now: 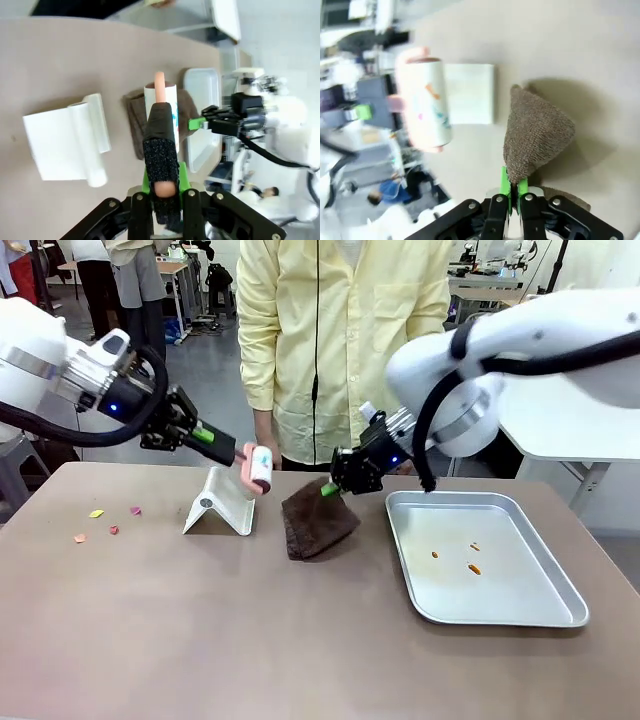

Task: Clean the surface of the table.
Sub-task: Hold the Lint Roller with your left hand and the towel with your right hand, then if a person points to the right, clean the right side of the table with your right hand, and if they point to the left, clean the left side with your left hand.

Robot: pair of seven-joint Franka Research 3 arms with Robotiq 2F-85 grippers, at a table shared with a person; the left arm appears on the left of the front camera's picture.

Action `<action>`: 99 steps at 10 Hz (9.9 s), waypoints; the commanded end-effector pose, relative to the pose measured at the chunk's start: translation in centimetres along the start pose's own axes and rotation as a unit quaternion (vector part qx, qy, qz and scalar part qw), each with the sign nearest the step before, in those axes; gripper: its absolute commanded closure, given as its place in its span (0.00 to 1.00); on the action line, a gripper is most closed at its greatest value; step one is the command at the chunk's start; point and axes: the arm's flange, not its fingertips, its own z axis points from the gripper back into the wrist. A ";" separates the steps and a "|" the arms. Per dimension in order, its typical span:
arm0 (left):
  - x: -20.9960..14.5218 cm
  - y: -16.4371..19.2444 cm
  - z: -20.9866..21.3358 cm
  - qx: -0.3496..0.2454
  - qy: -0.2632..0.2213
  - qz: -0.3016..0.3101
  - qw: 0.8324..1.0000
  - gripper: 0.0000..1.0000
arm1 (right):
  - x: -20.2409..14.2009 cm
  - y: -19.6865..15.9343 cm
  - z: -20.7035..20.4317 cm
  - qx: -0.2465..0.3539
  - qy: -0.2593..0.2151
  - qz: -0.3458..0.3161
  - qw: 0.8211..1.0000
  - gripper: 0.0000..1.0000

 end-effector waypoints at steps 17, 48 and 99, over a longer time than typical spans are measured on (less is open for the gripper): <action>-20.5 19.1 37.1 -0.137 -0.174 0.115 0.968 1.00 | -25.9 -21.5 29.4 0.404 -0.282 -0.035 0.870 1.00; -22.9 18.3 38.0 -0.135 -0.171 0.079 0.973 1.00 | -22.4 -19.5 28.3 0.249 -0.225 -0.036 0.941 0.94; -22.9 18.3 38.0 -0.135 -0.171 0.079 0.973 1.00 | -16.5 -24.8 26.0 0.401 -0.042 -0.033 0.915 0.94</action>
